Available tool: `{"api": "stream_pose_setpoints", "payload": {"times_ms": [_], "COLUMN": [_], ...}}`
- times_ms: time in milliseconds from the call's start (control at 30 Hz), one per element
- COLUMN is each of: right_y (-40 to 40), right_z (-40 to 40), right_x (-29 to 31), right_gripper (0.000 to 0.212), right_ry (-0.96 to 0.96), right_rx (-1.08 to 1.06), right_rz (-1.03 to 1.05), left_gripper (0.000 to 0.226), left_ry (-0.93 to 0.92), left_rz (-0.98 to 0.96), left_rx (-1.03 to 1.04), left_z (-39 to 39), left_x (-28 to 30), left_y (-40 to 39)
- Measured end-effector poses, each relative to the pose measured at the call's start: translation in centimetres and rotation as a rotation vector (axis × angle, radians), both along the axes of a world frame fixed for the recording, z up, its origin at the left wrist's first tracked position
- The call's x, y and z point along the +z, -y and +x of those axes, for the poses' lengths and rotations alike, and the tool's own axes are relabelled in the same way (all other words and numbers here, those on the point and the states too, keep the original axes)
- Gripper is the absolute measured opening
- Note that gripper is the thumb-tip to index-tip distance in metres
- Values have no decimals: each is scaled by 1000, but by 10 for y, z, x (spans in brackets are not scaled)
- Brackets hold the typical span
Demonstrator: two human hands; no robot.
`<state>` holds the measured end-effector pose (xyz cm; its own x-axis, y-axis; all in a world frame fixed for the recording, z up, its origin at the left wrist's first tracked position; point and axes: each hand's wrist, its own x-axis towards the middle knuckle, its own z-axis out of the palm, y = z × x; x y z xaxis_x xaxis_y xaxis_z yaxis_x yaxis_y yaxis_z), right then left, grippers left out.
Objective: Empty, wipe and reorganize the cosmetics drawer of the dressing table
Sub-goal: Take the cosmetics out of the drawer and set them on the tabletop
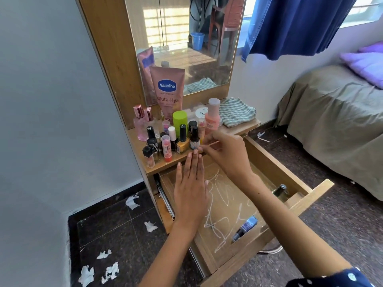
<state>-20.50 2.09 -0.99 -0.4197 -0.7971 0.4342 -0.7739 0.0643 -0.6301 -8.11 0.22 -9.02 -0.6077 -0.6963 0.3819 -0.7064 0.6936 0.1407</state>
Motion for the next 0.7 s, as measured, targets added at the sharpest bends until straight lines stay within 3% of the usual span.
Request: {"api": "stream_pose_setpoints", "payload": {"times_ms": [67,200,300,467,600,700], "right_y": [-19,-54,-70,-73,-70,-73], "right_z": [-14,-28,-27,-33,-47,-56], "right_x": [3,-4,-19,-35,-43,-46], "right_gripper": [8,19,26,23,29,37], "right_ry": [-100,-220,-248,-377,-461,-406], "right_rx": [143,439,515,516,438,454], "right_rz": [213,870,1117,1135,979,954], "left_gripper": [67,67,68,68,67,67], "left_ry": [-18,-33,-34,-25,-20,-16], "left_rz": [22,49,56,50,47,44], "left_rx": [-11,-26,-22,-22,-19,-17], "left_z": [-1,-1,-1,1,1,1], "left_x": [0,0,2,4,4,3], "left_y": [-1,-1,-1,0,0,1]}}
